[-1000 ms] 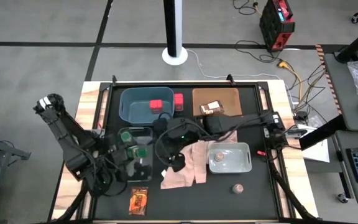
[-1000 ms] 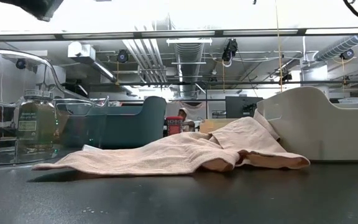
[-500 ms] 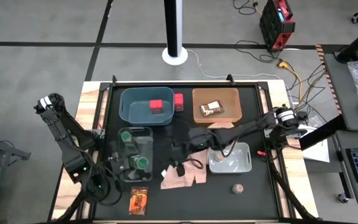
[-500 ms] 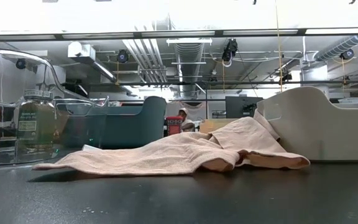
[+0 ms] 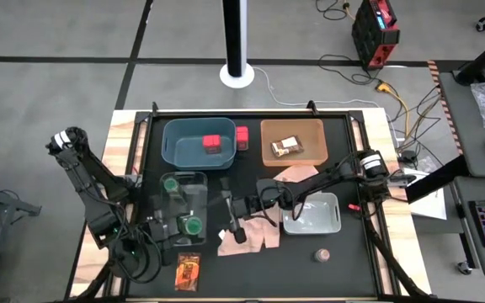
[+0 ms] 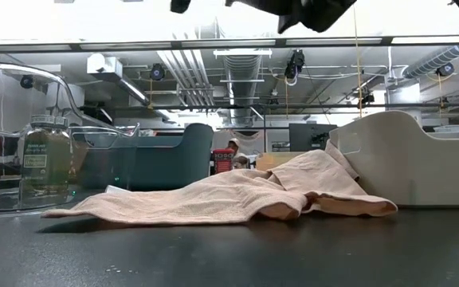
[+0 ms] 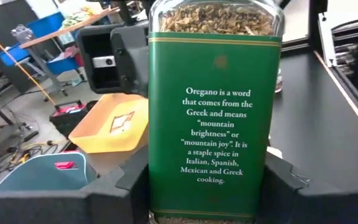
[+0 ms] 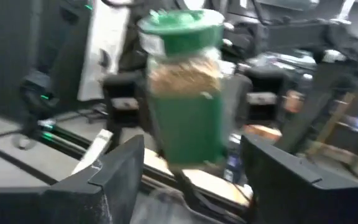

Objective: Sort spices by type
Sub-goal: Put the green seasoning bottle into the transparent bin

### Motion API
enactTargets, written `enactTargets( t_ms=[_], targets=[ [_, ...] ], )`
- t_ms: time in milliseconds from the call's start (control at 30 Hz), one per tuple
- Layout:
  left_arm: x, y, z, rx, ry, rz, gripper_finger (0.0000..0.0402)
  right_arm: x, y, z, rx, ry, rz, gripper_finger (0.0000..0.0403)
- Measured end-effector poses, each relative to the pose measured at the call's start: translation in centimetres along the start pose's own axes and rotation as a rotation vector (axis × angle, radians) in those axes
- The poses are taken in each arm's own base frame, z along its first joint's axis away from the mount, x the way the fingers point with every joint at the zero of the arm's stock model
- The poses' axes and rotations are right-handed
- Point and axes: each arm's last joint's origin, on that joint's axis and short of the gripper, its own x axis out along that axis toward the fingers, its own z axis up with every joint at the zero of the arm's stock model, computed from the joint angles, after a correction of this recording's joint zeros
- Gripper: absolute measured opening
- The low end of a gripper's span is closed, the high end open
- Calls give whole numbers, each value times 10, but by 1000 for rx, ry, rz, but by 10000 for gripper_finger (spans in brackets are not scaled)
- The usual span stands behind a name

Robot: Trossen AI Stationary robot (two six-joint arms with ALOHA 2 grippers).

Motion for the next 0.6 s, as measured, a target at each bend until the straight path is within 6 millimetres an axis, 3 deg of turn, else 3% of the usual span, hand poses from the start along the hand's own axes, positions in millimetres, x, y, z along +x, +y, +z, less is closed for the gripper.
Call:
enactTargets(
  t_ms=[367,600],
  targets=[
    [13,0,0,-7,3,66,173,13,-4,15,-11,-67,31,300],
    [26,3,2,-5,9,112,173,14,-5,17,-49,-72,21,296]
  ],
)
